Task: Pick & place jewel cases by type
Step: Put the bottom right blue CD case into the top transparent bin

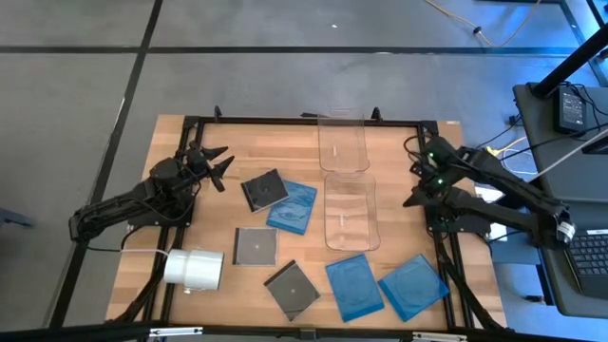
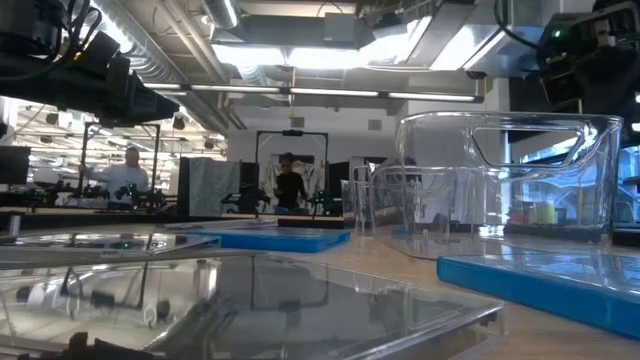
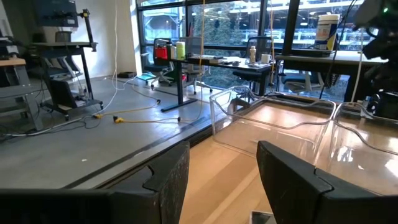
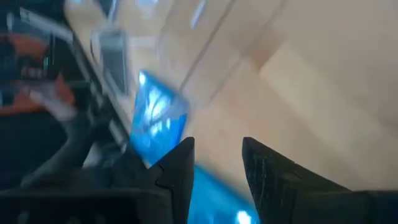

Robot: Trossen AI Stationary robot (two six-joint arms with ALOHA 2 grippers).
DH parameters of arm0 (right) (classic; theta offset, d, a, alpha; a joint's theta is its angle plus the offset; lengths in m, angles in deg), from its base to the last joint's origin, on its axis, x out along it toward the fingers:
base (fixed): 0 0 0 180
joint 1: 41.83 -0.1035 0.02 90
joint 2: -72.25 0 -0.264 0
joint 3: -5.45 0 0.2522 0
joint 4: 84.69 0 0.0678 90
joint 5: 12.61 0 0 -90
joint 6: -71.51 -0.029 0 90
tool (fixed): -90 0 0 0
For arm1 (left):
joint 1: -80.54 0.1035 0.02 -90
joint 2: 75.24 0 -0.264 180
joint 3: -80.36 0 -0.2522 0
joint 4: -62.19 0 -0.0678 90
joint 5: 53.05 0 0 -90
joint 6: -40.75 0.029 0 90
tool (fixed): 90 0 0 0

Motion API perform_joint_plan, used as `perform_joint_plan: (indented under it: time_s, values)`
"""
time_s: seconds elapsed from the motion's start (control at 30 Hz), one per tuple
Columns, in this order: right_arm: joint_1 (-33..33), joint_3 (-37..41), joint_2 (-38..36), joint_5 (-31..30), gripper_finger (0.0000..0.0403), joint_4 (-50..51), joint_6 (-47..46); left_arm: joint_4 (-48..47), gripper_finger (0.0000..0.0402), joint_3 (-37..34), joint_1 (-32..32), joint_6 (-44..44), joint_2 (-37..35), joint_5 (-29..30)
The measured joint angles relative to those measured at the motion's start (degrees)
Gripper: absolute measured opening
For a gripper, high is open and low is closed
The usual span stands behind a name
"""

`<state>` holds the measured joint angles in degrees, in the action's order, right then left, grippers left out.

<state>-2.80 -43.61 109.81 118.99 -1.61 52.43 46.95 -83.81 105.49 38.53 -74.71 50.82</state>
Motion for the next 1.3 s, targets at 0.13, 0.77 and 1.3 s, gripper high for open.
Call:
perform_joint_plan:
  time_s: [0.13,0.77,1.3]
  values:
    - [-1.1,0.0,3.5,2.0,0.0139,3.0,4.1,0.0,0.0184,0.0,0.0,0.0,0.0,0.0]
    - [-6.7,-2.4,27.1,4.1,0.0139,4.3,3.7,0.0,0.0184,0.0,0.0,0.0,0.0,0.0]
    - [-6.7,-4.0,31.8,4.6,0.0139,2.0,23.6,0.0,0.0184,0.0,0.0,-0.2,0.0,0.0]
